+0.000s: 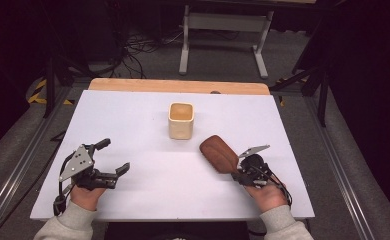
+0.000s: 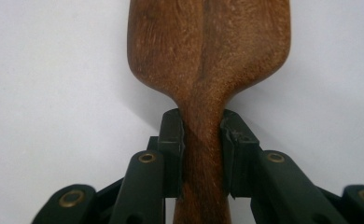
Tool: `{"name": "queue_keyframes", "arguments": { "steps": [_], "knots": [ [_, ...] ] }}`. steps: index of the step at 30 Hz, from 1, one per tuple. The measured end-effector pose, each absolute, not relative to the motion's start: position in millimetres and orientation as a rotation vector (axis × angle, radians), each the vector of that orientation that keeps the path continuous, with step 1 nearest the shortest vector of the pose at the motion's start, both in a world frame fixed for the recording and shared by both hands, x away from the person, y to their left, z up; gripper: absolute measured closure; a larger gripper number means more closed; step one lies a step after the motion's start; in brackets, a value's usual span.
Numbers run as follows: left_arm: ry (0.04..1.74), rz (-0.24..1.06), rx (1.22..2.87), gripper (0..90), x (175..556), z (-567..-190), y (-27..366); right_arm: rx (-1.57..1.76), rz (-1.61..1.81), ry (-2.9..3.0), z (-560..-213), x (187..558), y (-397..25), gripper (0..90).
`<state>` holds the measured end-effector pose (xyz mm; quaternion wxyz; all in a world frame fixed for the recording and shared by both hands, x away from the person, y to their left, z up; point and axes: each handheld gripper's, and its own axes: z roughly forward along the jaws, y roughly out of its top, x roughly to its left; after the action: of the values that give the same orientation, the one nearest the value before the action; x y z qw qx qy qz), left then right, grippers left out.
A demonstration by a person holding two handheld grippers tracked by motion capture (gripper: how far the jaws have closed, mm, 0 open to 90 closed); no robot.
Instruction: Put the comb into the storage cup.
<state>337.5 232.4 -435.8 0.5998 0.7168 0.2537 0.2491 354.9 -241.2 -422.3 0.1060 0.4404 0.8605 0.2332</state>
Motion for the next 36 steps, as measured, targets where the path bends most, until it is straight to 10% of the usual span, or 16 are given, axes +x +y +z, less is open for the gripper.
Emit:
{"name": "queue_keyframes", "arguments": {
  "steps": [36],
  "knots": [
    [0.594, 0.546, 1.674, 1.7, 338, -435, 232, 0.993, 1.020, 2.363, -393, 334, -232, 72.9]
  ]
}}
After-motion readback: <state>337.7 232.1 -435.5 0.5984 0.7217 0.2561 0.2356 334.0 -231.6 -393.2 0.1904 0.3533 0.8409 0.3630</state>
